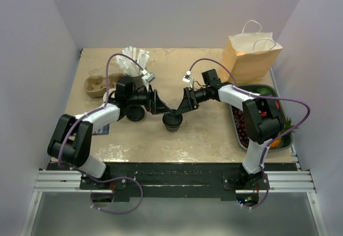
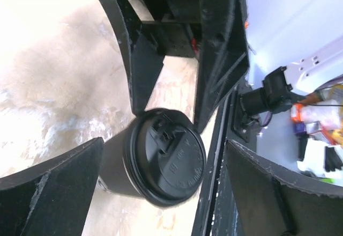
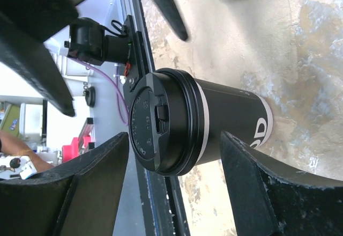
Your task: Pack the takeout coffee
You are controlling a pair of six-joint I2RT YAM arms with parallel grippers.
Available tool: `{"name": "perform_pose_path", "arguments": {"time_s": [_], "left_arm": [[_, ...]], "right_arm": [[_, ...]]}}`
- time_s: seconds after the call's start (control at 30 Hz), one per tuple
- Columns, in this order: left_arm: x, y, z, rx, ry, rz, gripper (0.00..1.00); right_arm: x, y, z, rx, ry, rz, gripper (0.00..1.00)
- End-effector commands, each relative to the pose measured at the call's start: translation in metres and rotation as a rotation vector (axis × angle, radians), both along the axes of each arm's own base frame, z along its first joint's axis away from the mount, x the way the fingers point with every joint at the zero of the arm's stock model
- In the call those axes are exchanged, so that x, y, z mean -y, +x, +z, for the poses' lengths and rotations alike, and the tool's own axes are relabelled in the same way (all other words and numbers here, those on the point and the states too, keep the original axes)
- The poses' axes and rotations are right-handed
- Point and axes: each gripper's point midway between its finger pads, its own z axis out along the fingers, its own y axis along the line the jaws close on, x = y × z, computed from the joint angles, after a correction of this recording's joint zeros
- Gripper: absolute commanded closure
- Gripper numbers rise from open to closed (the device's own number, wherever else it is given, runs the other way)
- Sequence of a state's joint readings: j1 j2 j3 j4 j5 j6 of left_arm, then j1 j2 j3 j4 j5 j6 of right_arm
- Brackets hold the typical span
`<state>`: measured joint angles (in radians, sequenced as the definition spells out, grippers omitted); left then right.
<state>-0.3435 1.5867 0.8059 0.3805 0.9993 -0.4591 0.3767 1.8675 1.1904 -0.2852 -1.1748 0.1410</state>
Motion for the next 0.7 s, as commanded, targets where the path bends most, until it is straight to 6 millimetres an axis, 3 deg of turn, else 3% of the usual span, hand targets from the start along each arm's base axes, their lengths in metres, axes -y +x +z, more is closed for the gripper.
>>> {"name": "perform_pose_path", "arguments": {"time_s": [0.0,0.1,0.3,0.67], "left_arm": [[-0.020,-0.011,-0.006,0.035,0.139,0.068,0.00],[-0.030,-0.023,-0.025,0.000,0.202,0.079,0.00],[-0.029,-0.027,-0.046,0.001,0.222,0.025,0.00],[-0.023,-0.033,-0.045,0.038,0.178,-0.039,0.01]], "right_arm": [[-0.002,0.003,0.012,0.047,0.032,0.028,0.27],[-0.001,0.007,0.006,0.059,0.003,0.020,0.27],[-0.004,0.015,-0.002,0.056,-0.017,0.010,0.27],[-0.003,0.015,-0.007,0.057,-0.033,-0.003,0.28]]}}
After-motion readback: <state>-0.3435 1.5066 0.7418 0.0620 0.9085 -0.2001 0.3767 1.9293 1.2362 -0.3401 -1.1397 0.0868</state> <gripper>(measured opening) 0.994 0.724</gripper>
